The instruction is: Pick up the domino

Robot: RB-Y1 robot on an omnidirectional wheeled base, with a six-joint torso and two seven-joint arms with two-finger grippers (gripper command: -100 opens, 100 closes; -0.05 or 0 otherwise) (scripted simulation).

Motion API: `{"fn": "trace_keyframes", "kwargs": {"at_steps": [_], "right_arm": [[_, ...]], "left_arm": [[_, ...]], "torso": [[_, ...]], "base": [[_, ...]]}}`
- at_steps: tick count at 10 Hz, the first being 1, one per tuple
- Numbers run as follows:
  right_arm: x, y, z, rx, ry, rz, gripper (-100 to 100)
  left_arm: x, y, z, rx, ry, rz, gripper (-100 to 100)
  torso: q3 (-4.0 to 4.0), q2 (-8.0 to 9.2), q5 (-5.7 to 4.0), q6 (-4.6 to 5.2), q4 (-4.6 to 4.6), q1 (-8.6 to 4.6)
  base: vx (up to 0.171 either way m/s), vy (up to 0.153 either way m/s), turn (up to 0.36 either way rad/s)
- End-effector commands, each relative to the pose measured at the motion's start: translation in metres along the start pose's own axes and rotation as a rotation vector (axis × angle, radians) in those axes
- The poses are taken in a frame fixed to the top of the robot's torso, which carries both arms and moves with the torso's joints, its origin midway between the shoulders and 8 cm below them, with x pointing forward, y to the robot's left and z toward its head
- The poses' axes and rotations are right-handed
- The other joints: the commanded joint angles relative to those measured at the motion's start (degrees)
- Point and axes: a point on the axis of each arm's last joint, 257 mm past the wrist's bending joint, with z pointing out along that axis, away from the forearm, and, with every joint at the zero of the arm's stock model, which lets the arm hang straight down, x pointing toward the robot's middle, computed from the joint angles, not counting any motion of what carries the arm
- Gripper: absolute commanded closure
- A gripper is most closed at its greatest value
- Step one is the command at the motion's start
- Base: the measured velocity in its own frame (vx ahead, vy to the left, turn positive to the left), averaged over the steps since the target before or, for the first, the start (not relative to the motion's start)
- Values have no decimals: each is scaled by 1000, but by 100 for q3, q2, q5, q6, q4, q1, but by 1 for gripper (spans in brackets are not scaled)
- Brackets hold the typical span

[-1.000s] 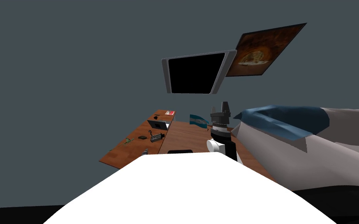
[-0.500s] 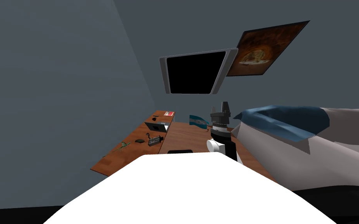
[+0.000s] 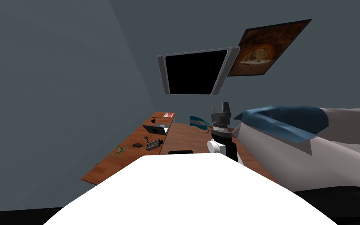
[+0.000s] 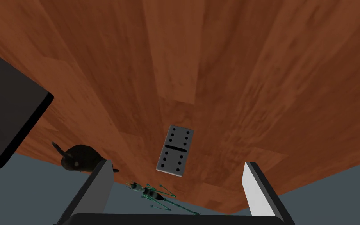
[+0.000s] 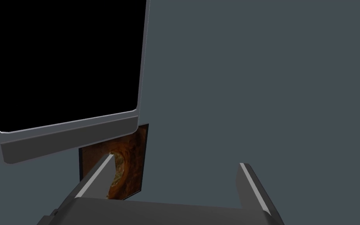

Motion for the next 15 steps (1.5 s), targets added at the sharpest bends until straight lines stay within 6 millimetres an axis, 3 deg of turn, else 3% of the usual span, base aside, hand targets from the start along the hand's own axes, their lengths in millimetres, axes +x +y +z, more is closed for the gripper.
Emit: {"fn": "trace_keyframes", "kwargs": {"at_steps": [1, 4, 6, 7, 8, 9, 15], "right_arm": [[0, 0, 0, 0, 0, 0, 0], [0, 0, 0, 0, 0, 0, 0], [0, 0, 0, 0, 0, 0, 0], [0, 0, 0, 0, 0, 0, 0], [0, 0, 0, 0, 0, 0, 0], [0, 0, 0, 0, 0, 0, 0], [0, 0, 0, 0, 0, 0, 0]], "left_arm": [[-4, 13, 0, -37, -14, 28, -100], [-14, 40, 2, -100, -41, 85, -100], [-21, 51, 3, -127, -55, 112, -100], [-19, 46, 4, -118, -51, 105, -100], [-20, 47, 4, -120, -52, 105, 0], [-3, 41, 1, -122, -50, 105, -100], [37, 22, -9, -123, -50, 105, -100]], "torso": [[0, 0, 0, 0, 0, 0], [0, -1, 1, 0, 0, 5], [0, 0, 1, 0, 0, 7], [2, 4, 1, 0, 1, 7], [8, 16, 1, -1, 3, 2], [14, 24, 0, -1, 5, -2], [21, 37, 6, -1, 8, 29]], "base": [[63, 22, -37], [82, 23, -56], [71, 28, -42], [27, 13, -8], [6, 3, 1], [-19, 60, 7], [-22, 96, -1]]}}
